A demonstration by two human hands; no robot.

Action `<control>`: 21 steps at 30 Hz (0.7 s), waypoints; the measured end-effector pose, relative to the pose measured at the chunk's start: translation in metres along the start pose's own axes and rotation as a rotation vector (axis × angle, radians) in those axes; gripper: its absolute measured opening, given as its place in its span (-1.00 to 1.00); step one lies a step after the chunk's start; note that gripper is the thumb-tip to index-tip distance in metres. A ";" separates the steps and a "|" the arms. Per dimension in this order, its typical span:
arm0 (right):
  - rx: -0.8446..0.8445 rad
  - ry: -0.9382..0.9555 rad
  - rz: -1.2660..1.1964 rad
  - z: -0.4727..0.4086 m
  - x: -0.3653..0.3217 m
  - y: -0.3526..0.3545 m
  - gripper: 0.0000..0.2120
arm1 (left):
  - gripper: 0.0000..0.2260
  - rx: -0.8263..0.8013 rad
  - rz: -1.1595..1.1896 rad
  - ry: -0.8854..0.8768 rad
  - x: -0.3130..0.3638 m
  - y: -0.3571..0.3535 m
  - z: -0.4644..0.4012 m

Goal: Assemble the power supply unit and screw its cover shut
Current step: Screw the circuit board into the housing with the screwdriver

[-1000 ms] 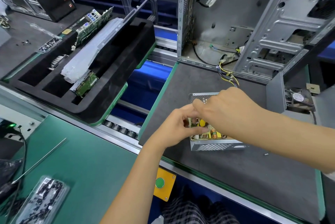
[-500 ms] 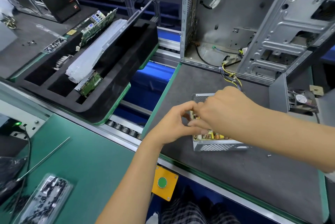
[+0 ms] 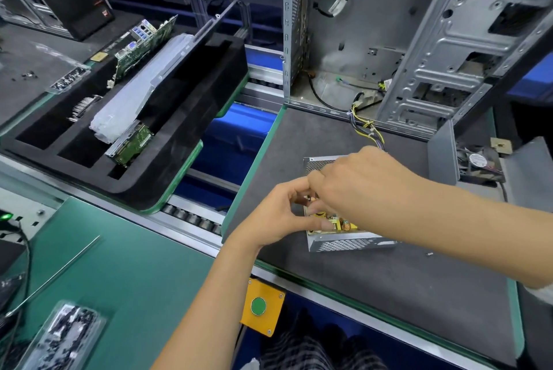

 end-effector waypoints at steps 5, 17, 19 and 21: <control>-0.079 -0.041 0.029 -0.007 0.004 -0.009 -0.63 | -0.81 0.055 0.055 0.042 -0.006 0.003 -0.004; -0.029 0.031 -0.018 0.000 0.003 -0.006 -0.82 | -0.75 -0.049 0.016 0.081 0.004 0.009 0.005; 0.025 -0.009 -0.015 -0.003 0.003 -0.007 -0.64 | -0.69 -0.040 0.061 0.096 0.006 0.004 0.006; 0.023 -0.055 -0.061 -0.006 0.003 -0.010 -0.57 | -0.63 -0.037 0.133 0.114 0.007 0.000 0.006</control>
Point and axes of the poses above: each hand's wrist, its own z-axis away from the middle knuckle, its own y-axis out of the back of the hand, x = y × z, the point moved 2 cm from there along -z, towards the middle knuckle, and after that the axes turned 14 degrees about y, right-handed, at the moved point
